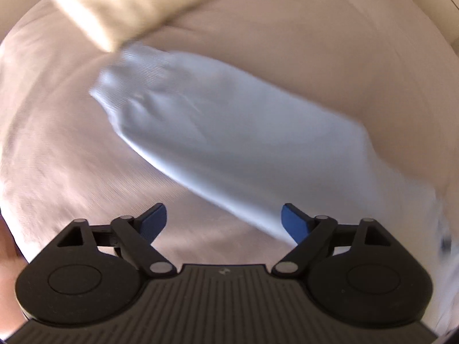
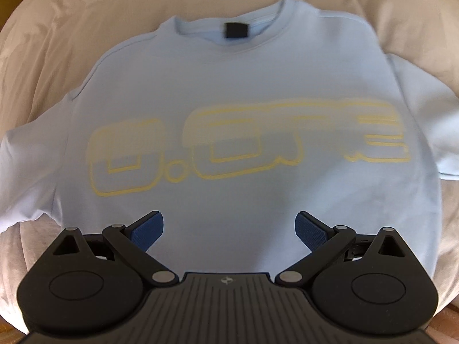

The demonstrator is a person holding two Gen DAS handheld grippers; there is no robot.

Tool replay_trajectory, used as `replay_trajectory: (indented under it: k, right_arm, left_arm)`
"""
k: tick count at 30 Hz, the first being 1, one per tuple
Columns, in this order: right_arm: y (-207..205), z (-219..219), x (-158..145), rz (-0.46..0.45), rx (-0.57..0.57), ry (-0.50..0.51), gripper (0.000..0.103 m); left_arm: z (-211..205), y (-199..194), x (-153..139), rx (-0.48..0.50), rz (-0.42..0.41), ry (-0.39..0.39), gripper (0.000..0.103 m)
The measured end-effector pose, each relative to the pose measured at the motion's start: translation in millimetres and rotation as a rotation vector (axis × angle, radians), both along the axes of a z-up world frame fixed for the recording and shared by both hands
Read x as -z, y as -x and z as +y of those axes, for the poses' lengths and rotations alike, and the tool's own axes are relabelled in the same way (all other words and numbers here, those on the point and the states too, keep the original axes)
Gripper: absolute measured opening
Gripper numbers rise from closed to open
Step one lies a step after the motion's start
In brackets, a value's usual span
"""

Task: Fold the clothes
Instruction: 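Grasp a sleeve cuff with the left gripper and fold it across the body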

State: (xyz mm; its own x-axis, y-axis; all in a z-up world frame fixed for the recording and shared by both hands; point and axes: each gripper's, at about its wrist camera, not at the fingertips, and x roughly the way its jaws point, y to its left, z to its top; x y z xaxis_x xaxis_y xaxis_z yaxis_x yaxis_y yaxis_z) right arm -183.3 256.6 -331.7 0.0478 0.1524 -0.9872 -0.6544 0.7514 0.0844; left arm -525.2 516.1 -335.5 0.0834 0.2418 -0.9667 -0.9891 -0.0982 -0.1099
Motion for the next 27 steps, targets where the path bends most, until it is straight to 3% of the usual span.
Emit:
replay_trajectory:
  k: [6,11,12,13,15,19,22,25,27]
  right_arm:
    - [0,13,5,0.012,-0.005,0.015,0.101]
    - [-11,5,4,0.008,0.028,0.022,0.101]
    - [-14,1,3,0.007,0.035,0.020,0.101]
    - [-17,-3,2,0.005,0.042,0.019,0.101]
    - [-24,-13,0,0.001,0.061,0.014,0.101]
    - [-36,-35,-2,-0.007,0.087,0.001,0.101]
    - [-45,-57,-6,-0.010,0.109,-0.012,0.101]
    - [-54,-84,-11,-0.013,0.142,-0.027,0.101]
    - [-61,-105,-15,-0.015,0.167,-0.033,0.101]
  left_arm:
    - [30,35,37,-0.188,-0.007,0.040,0.085]
    - [29,41,39,-0.253,-0.042,-0.031,0.074]
    - [28,41,37,-0.261,-0.049,-0.049,0.062]
    - [27,41,35,-0.269,-0.055,-0.068,0.039]
    - [25,38,28,-0.266,-0.066,-0.114,0.004]
    - [5,-9,-21,-0.099,-0.084,-0.280,0.003]
    - [-26,-61,-71,0.026,-0.270,-0.373,0.002]
    - [-81,-131,-120,0.235,-0.415,-0.447,0.002]
    - [-130,-180,-140,0.400,-0.518,-0.451,0.003]
